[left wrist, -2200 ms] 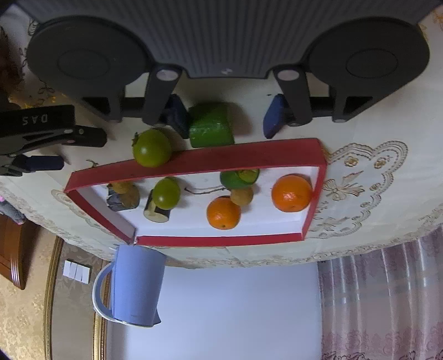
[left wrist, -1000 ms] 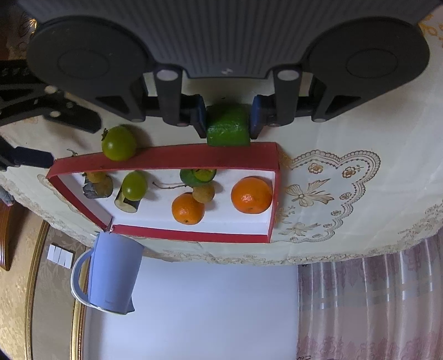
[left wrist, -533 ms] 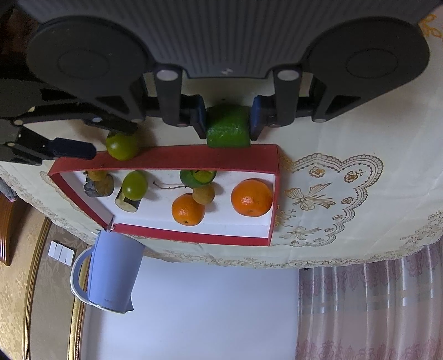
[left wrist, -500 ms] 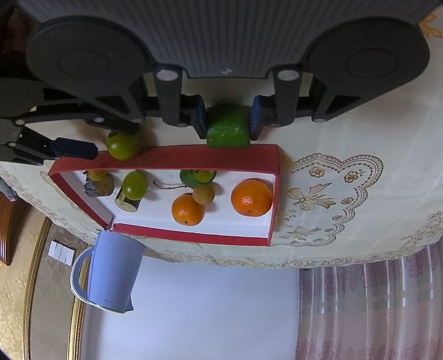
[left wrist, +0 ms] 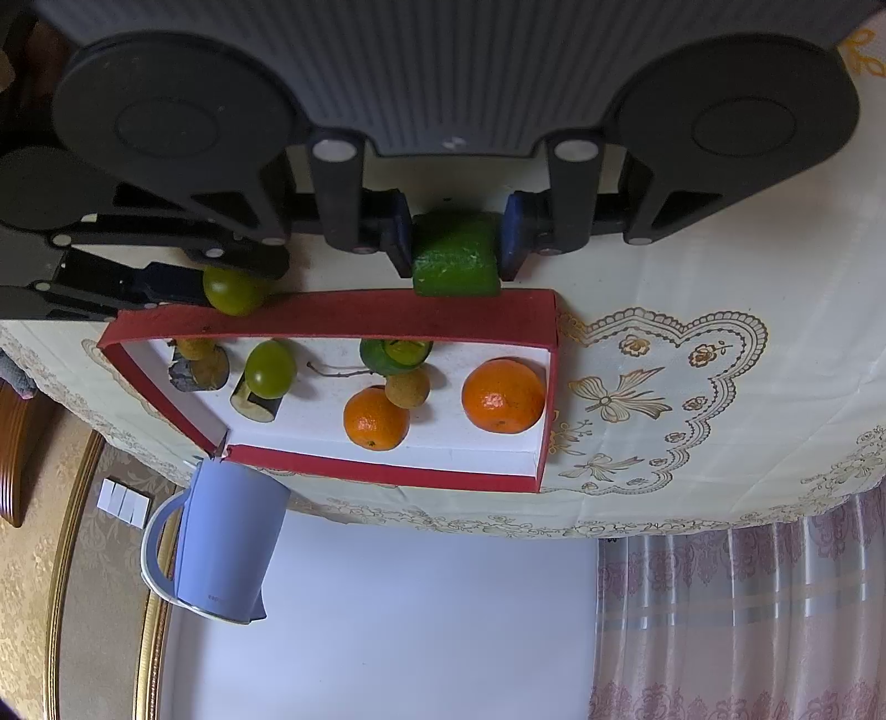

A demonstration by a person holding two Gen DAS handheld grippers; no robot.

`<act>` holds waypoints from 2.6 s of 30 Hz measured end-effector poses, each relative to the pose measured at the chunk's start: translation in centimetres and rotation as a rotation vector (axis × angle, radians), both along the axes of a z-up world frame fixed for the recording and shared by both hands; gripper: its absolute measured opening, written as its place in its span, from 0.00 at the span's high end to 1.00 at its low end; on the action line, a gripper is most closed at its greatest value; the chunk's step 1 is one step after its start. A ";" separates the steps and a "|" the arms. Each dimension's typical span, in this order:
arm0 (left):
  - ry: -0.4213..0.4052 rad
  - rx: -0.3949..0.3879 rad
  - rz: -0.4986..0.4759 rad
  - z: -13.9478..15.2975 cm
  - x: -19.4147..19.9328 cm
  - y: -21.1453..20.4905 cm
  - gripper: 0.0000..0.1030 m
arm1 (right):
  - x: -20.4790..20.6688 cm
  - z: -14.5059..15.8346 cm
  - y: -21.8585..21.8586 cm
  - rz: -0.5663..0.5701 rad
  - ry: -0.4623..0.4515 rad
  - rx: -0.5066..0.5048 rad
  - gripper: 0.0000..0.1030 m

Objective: Organize fruits
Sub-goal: 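Grasp the green tomato with the right gripper while the left gripper holds the cucumber piece, then carry the green tomato into the tray with the right gripper and release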

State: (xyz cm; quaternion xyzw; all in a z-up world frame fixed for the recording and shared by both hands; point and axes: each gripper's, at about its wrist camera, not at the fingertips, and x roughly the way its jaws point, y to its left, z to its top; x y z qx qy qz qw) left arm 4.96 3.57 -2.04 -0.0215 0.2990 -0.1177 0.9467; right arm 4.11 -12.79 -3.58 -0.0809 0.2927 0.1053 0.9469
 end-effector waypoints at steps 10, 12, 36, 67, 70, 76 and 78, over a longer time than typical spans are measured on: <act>0.000 0.000 0.000 0.0 0.0 0.0 0.73 | -1.0 0.2 -1.5 -0.025 -0.007 0.046 0.67; 0.000 0.001 0.000 0.0 0.0 0.0 0.73 | -1.4 0.2 -1.9 -0.034 -0.017 0.051 0.67; -0.001 0.003 0.000 0.0 0.0 -0.1 0.73 | 0.5 3.5 -5.9 -0.117 -0.116 0.024 0.67; 0.000 -0.005 -0.001 -0.1 0.0 0.0 0.73 | 6.1 2.0 -2.4 -0.123 -0.067 -0.194 0.63; 0.000 -0.005 -0.001 -0.1 0.0 0.1 0.73 | 5.5 2.3 -2.5 -0.117 -0.064 -0.175 0.52; 0.000 -0.004 -0.001 -0.1 0.0 0.0 0.73 | 3.7 3.7 -3.2 -0.108 -0.095 -0.082 0.44; 0.000 -0.005 -0.001 -0.1 0.0 0.0 0.73 | 2.5 4.0 -3.6 -0.114 -0.118 -0.057 0.41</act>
